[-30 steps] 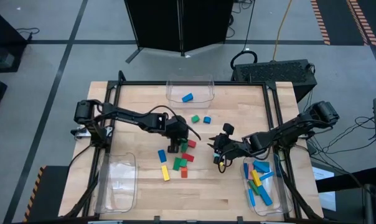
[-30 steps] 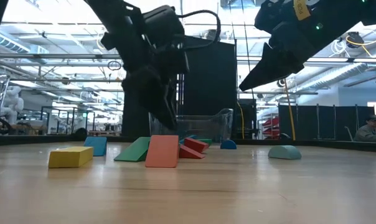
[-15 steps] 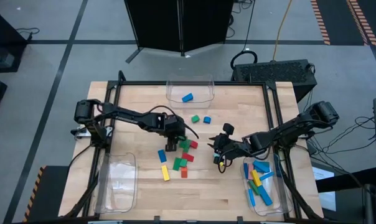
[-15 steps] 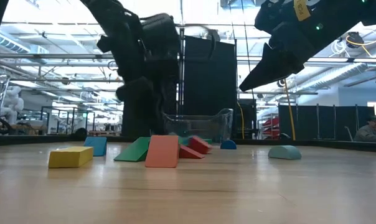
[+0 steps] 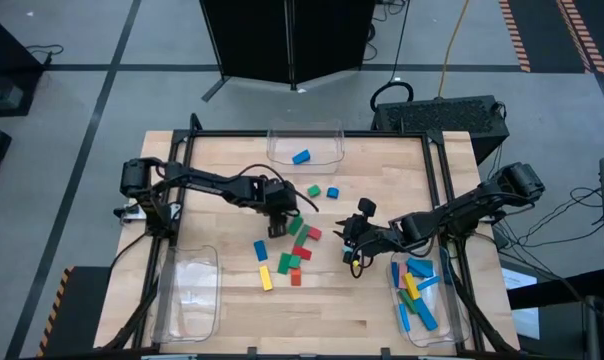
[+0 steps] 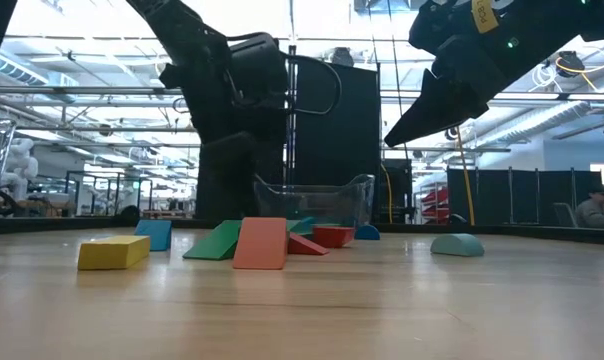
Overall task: Sort blocks by size
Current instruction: Put the green triangle block into the top transparent bin
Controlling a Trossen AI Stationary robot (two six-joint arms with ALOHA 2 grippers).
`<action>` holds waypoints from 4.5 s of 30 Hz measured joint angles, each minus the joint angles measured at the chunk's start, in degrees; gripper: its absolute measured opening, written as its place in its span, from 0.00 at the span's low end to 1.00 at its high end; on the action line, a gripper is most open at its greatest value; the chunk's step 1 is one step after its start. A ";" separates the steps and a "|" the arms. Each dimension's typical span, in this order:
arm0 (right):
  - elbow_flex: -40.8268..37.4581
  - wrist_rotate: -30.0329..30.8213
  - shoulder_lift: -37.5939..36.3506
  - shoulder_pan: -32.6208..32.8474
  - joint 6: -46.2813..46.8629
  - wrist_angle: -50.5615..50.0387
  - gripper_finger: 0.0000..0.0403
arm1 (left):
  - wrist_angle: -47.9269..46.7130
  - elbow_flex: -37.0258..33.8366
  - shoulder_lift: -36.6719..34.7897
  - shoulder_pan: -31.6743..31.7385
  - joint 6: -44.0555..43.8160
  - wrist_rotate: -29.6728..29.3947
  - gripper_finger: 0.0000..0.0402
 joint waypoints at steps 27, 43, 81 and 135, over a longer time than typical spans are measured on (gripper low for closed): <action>0.01 -0.05 -0.02 0.01 1.09 0.07 0.26 | 10.49 0.02 1.73 -6.02 -31.23 -10.93 0.60; 0.02 -0.07 -0.02 0.00 1.55 0.00 0.26 | 11.77 0.09 7.26 -6.96 -37.09 -10.93 0.80; 0.04 -0.04 -0.02 0.02 1.55 -0.40 0.26 | -9.90 15.06 2.07 1.72 -13.76 -7.47 0.32; 0.07 -0.02 -0.02 -0.33 1.38 -0.57 0.26 | -2.95 25.42 11.15 27.22 6.17 3.26 0.32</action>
